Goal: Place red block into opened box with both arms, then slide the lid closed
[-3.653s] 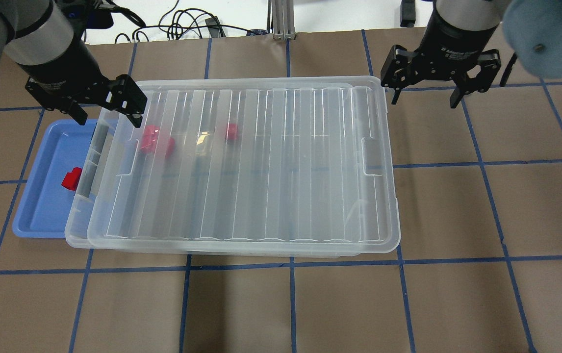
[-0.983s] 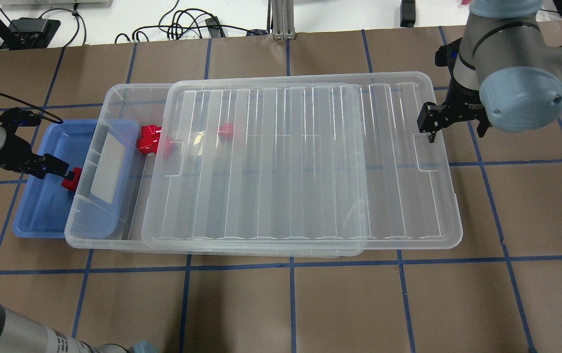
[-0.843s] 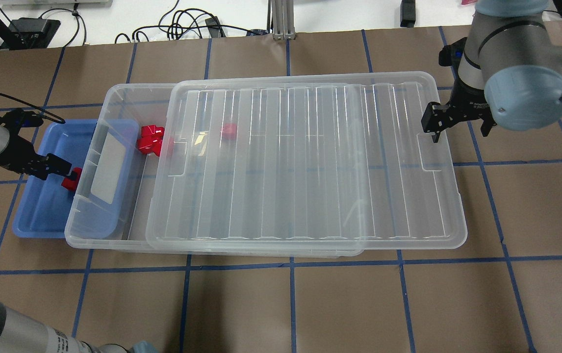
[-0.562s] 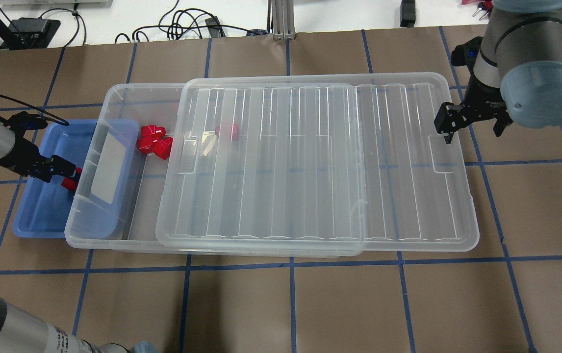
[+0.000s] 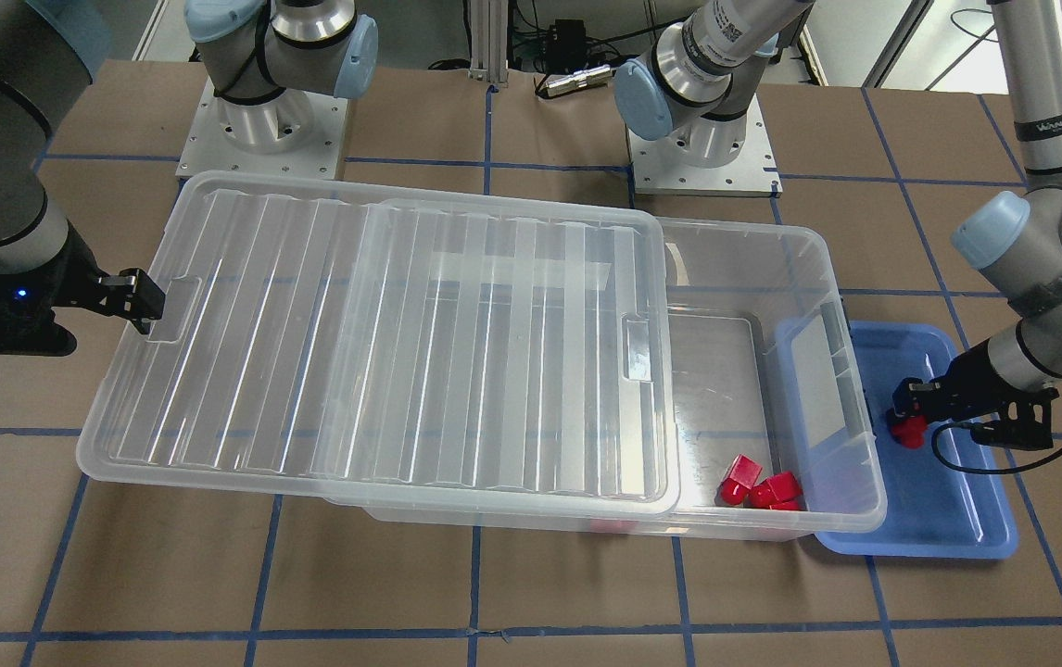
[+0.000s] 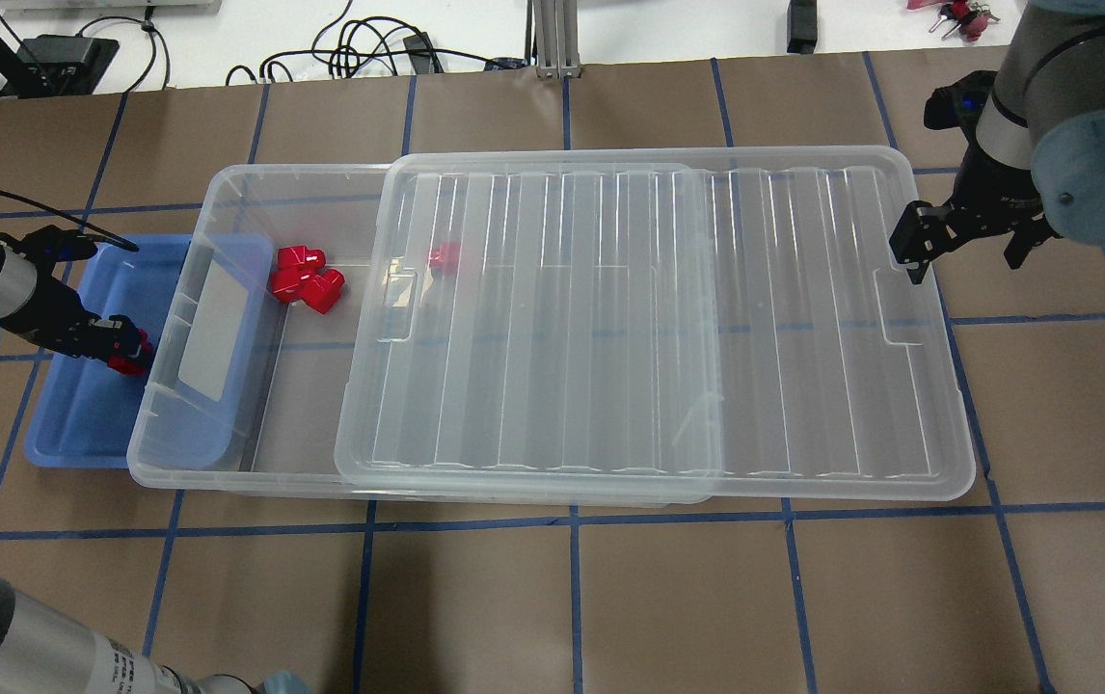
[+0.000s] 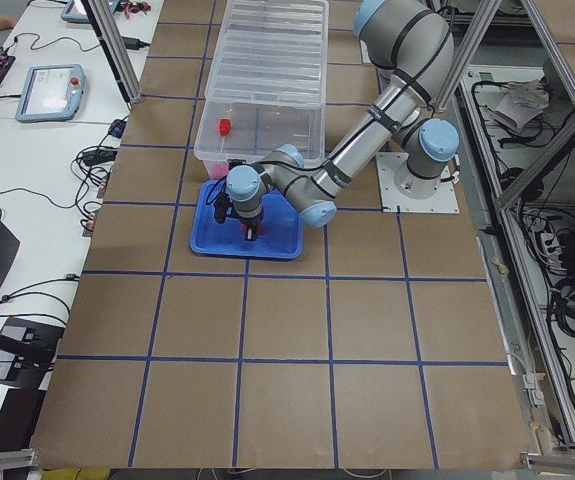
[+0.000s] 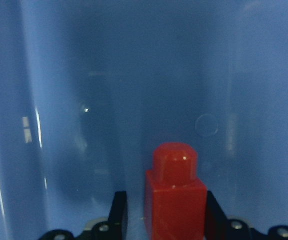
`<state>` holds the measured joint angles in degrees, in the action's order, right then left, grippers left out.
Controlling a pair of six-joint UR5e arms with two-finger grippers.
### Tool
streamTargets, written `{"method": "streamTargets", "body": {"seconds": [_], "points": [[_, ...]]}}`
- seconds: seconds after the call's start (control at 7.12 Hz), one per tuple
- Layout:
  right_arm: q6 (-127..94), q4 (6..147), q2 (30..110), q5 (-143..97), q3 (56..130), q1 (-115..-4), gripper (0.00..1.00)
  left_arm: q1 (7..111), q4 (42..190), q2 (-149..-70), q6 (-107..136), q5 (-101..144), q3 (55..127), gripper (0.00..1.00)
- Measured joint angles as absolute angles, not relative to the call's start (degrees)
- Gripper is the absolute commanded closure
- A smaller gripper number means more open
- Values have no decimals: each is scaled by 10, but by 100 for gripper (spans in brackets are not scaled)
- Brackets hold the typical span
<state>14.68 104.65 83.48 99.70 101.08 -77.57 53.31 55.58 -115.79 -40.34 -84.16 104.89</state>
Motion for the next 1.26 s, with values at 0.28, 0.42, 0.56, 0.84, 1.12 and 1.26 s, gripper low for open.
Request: {"method": "streamTargets", "body": {"seconds": [0.28,0.42,0.56,0.84,1.12,1.26], "points": [[144,1037,847,982,993,-777,0,535,562,-1143,-400,-847,1036,100],[142,1006,859,959,966,-779,0,539,579,-1131,-400,-859,1018,100],[141,967,872,930,934,-781,0,548,612,-1116,-401,-870,991,100],[109,916,898,859,874,-793,0,588,733,-1071,-394,-878,912,100],[56,889,902,853,836,-839,0,644,863,-1024,-332,-883,838,100],[36,884,894,863,826,-863,0,678,893,-1006,-291,-882,829,100]]}}
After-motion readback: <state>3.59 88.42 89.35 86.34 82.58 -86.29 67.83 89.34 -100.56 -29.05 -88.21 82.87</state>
